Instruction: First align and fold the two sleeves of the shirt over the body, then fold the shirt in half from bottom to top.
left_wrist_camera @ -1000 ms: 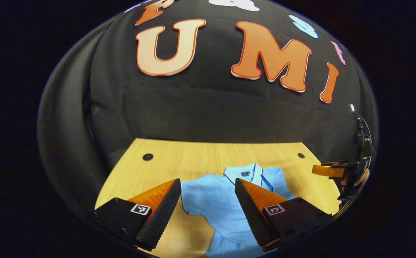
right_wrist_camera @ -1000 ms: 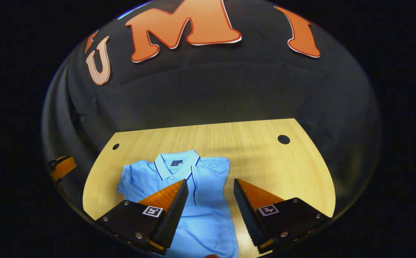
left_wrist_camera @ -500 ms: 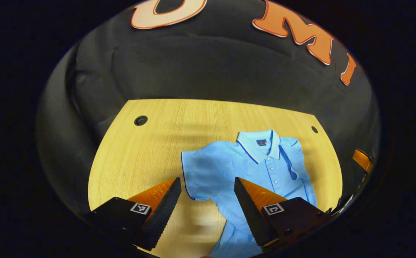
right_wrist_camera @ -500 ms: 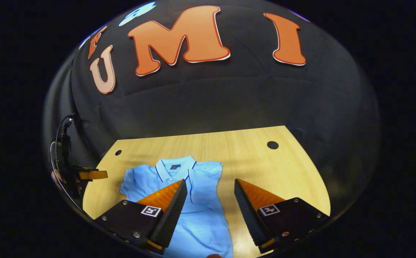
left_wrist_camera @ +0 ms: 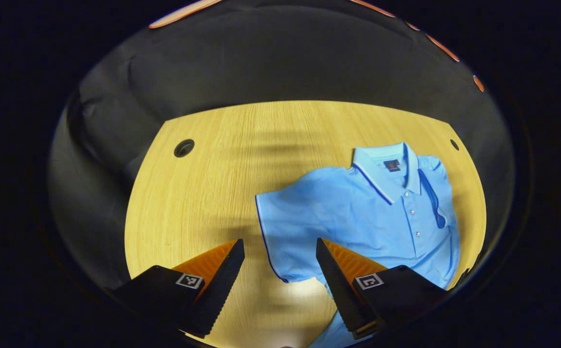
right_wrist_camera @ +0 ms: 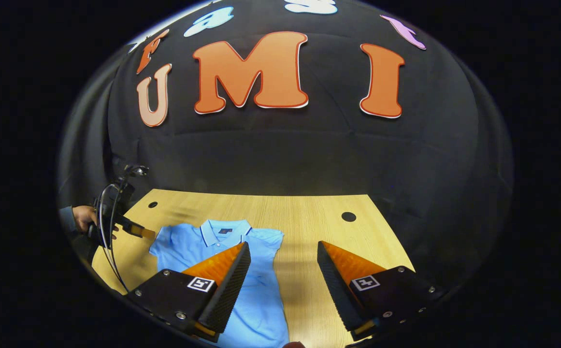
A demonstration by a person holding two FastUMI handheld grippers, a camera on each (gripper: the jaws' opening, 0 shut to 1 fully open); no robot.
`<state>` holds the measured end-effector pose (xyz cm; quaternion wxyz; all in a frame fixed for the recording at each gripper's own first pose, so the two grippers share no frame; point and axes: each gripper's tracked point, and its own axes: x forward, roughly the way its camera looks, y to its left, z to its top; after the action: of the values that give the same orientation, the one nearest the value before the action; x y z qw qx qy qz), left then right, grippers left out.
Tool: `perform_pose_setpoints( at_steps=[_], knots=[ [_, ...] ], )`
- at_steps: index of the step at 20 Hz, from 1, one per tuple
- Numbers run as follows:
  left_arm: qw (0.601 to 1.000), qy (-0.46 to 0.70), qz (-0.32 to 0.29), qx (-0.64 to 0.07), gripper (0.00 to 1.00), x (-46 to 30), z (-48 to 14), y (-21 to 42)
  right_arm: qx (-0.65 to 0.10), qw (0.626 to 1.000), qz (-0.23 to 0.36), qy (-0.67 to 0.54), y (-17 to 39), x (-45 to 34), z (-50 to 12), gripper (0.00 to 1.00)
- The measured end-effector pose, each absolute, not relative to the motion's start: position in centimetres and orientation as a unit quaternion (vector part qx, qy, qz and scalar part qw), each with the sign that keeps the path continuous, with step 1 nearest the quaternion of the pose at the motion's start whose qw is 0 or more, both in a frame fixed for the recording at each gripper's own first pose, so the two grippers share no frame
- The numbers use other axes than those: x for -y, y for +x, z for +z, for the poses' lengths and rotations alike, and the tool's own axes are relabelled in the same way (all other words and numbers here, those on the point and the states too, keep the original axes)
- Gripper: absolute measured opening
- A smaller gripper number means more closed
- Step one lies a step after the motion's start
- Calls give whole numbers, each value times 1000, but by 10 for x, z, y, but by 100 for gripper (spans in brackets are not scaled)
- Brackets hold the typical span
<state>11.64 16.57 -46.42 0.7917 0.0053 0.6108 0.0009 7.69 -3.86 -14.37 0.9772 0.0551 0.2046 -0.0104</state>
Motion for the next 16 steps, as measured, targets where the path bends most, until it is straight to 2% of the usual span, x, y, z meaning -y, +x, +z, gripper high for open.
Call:
perform_pose_setpoints(
  at_steps=[5, 7, 9, 10, 13, 16],
  knots=[
    [773, 9, 9, -634, 100, -169, -492, 119, -199, 979, -23, 48, 62, 40, -148, 89],
    [766, 2, 9, -643, 95, -166, -500, 118, -200, 978, -26, 50, 60, 40, -150, 90],
    [757, -19, 13, -654, 86, -163, -509, 114, -200, 978, -29, 47, 60, 40, -150, 89],
    [753, -25, 19, -658, 78, -165, -513, 112, -204, 978, -30, 42, 58, 40, -153, 89],
    [760, -41, 18, -648, 76, -164, -517, 113, -209, 977, -37, 22, 53, 45, -153, 90],
    [764, -43, 13, -643, 64, -161, -515, 115, -217, 975, -38, 26, 49, 44, -157, 91]
  ],
)
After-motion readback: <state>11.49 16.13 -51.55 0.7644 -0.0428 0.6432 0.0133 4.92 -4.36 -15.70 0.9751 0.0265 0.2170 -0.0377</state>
